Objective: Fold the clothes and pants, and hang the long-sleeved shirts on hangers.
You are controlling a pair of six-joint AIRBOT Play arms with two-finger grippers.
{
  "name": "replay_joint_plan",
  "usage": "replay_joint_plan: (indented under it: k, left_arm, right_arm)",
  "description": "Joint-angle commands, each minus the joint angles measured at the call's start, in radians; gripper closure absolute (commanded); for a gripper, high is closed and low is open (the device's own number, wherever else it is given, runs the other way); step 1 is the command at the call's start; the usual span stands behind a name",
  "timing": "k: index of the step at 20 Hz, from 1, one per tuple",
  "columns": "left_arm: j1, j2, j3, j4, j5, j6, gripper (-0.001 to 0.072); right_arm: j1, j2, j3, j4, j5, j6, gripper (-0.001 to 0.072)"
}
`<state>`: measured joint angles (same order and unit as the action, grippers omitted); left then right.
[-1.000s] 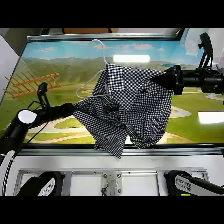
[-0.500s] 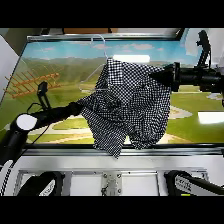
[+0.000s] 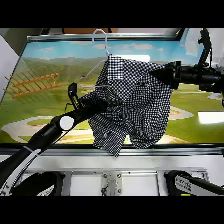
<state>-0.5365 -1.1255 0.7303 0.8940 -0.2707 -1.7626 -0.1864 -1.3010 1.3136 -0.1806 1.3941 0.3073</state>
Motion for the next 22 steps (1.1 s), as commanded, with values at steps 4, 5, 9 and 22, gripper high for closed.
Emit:
replay_joint_plan:
  k: [4,5,9,22]
  left_arm:
    - [0.035,-0.123,0.077,0.005,-0.066,-0.020,0.0691]
    - [0.062,-0.107,0.077,0.006,-0.091,-0.005,0.0691]
    - [0.191,-0.027,0.077,0.006,-0.228,0.066,0.0692]
    - [0.364,-0.002,0.080,0.004,-0.377,0.144,0.0691]
  right_arm:
    - [0.001,0.009,0.001,0.001,0.001,0.032,0.0697]
    - [0.001,0.014,0.001,0.001,0.001,0.040,0.0697]
    - [0.001,0.025,0.001,0.021,0.039,0.087,0.0697]
    - [0.007,0.043,0.001,0.087,0.080,0.124,0.0697]
